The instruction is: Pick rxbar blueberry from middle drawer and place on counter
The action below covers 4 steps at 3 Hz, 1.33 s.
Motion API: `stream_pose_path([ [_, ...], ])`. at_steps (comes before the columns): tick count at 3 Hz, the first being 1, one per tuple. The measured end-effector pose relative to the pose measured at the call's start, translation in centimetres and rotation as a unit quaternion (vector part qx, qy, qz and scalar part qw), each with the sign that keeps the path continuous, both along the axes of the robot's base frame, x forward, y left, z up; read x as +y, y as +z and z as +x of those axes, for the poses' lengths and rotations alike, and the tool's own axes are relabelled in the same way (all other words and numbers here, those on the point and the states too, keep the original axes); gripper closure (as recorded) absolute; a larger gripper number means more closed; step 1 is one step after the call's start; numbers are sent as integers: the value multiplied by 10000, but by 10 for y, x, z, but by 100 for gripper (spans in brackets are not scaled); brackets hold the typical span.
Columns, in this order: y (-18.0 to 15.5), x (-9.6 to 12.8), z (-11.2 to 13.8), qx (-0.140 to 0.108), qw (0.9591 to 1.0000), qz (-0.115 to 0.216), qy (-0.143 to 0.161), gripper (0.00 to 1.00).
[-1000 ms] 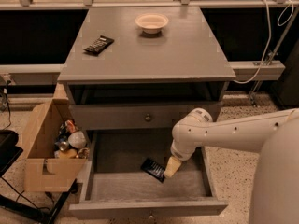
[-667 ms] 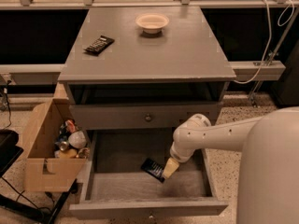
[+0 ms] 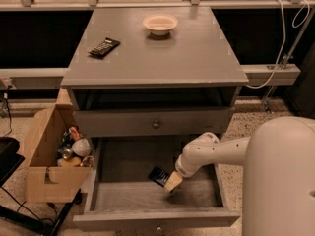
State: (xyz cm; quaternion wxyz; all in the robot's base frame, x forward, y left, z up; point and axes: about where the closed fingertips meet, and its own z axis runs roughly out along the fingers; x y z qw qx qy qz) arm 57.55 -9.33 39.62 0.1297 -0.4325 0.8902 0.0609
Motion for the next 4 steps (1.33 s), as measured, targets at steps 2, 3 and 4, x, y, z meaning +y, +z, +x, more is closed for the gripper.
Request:
stream_pose_path([
  [2,-40,53,-5,251,9969,541,517,0],
  [3,-52,85,-11,362,9929,642,930,18],
  [4,-53,91,-13,382,9920,637,1017,51],
])
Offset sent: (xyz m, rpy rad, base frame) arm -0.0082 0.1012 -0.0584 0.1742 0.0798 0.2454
